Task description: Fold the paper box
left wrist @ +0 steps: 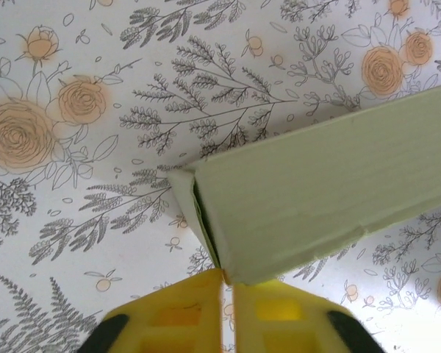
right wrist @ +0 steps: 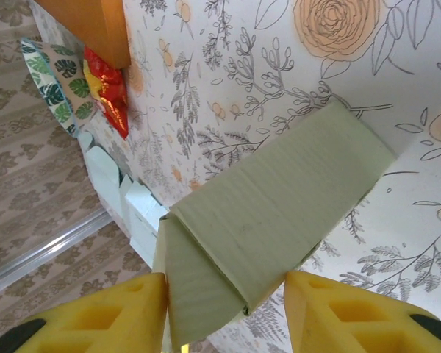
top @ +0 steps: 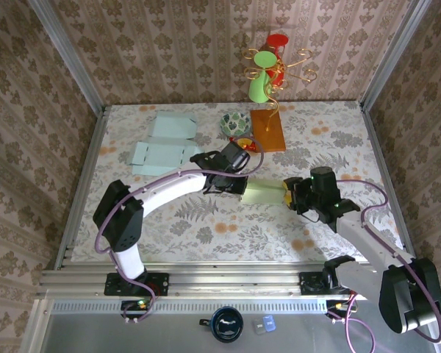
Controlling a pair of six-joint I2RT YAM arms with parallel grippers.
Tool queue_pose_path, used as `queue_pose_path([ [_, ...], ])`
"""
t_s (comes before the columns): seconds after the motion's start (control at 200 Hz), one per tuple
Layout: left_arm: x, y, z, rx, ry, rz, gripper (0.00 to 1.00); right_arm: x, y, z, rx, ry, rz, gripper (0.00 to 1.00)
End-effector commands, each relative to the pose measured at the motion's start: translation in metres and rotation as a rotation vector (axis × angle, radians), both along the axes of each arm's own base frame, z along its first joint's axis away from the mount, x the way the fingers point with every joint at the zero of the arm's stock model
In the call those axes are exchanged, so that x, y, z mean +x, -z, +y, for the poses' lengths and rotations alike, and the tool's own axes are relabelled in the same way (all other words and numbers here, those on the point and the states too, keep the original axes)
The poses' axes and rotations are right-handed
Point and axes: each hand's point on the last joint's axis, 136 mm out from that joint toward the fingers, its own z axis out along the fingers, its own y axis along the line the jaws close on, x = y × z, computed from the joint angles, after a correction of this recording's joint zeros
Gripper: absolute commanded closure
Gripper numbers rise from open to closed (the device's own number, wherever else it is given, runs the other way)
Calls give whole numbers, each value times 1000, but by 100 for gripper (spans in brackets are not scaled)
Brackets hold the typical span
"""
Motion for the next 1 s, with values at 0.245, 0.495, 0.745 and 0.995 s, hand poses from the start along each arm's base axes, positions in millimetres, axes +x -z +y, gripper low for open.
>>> queue_pose_path([
  [0.245,-8,-54,7,-67,-37,61,74,-7,14,-5,-48,-34,45,57],
  [0.495,12,-36,-1,-286,-192,299,74,-8,15,-5,-51,-35,49,58],
  [0.745,12,-19,-7,-287,-193,381,73,-7,15,-5,-50,-39,52,58],
  [0.995,8,-3,-5,-253,-194,410,73,-8,16,-5,-50,-42,60,58],
])
